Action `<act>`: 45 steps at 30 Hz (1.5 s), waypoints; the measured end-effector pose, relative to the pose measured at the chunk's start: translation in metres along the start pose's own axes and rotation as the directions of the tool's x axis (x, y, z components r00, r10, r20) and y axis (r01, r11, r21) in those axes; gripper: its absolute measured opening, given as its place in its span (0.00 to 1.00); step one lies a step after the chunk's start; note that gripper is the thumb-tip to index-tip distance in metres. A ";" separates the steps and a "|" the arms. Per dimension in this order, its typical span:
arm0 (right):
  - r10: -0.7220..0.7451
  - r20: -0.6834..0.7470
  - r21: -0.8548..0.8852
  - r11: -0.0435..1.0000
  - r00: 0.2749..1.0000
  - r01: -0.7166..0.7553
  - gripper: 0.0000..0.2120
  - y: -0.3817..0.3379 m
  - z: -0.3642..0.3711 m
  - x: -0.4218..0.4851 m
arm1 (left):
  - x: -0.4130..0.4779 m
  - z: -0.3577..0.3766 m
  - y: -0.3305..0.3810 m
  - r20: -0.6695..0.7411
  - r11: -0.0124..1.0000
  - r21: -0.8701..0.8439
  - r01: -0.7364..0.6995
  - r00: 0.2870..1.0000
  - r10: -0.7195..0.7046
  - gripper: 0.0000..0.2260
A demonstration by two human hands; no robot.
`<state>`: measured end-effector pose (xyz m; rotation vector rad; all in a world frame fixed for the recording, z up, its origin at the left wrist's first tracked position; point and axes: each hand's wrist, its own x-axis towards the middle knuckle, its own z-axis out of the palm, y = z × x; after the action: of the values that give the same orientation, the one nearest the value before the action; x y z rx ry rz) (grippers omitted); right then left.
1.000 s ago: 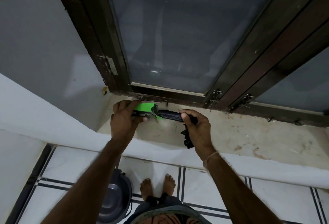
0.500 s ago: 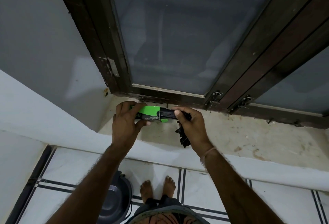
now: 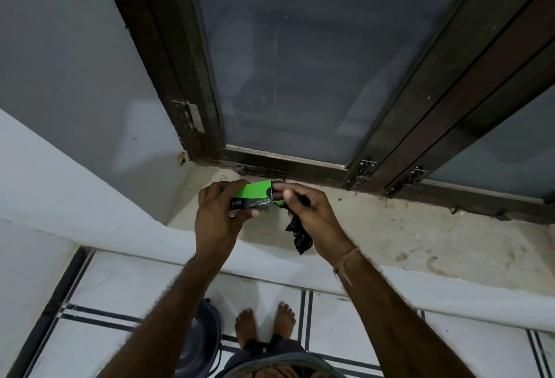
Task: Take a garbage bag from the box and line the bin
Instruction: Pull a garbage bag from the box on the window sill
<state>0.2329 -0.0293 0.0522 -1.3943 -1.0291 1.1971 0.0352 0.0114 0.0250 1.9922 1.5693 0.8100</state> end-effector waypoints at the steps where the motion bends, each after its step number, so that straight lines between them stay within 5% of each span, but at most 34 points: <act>1: -0.027 -0.021 0.002 1.000 0.999 0.027 0.11 0.001 -0.001 -0.001 | -0.001 0.000 -0.001 0.006 1.000 -0.006 0.008 1.000 -0.008 0.26; 4: -0.059 -0.149 0.009 0.998 0.987 0.061 0.11 0.002 -0.004 -0.002 | -0.005 -0.001 -0.002 -0.005 0.997 -0.056 0.052 0.999 -0.052 0.26; 8: -0.036 -0.037 -0.018 0.999 0.999 0.036 0.18 0.003 -0.003 -0.004 | -0.007 -0.002 0.000 -0.003 0.996 -0.088 0.023 1.000 -0.023 0.26; 14: -0.064 -0.108 0.034 0.997 0.992 0.068 0.14 0.004 0.005 -0.003 | -0.007 -0.002 0.003 -0.003 0.994 -0.108 0.006 1.000 -0.006 0.25; 19: 0.153 -0.329 0.095 0.987 0.932 -0.129 0.18 0.010 -0.008 -0.008 | -0.007 -0.006 -0.006 -0.031 0.988 -0.146 0.040 0.999 -0.045 0.26; 22: 0.316 -0.191 0.222 0.936 0.929 -0.272 0.19 0.008 -0.012 -0.009 | -0.008 -0.004 -0.005 -0.013 0.989 -0.143 0.044 0.999 -0.046 0.26; 32: -0.049 0.080 -0.032 0.998 0.996 0.052 0.20 -0.007 -0.009 0.001 | -0.006 -0.005 -0.007 0.005 0.997 -0.069 -0.027 1.000 0.027 0.26; 37: -0.047 0.156 -0.180 0.981 0.987 0.076 0.15 -0.011 -0.013 0.010 | -0.004 -0.008 -0.004 0.028 0.998 -0.046 -0.050 0.998 0.051 0.26; 45: -0.012 0.321 -0.173 0.982 0.947 0.071 0.04 -0.018 -0.021 0.021 | -0.003 -0.011 -0.005 0.045 0.989 -0.026 -0.145 0.988 0.146 0.25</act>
<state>0.2567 -0.0093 0.0676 -1.3348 -1.4184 1.3535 0.0233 0.0098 0.0285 2.1130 1.3949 0.8263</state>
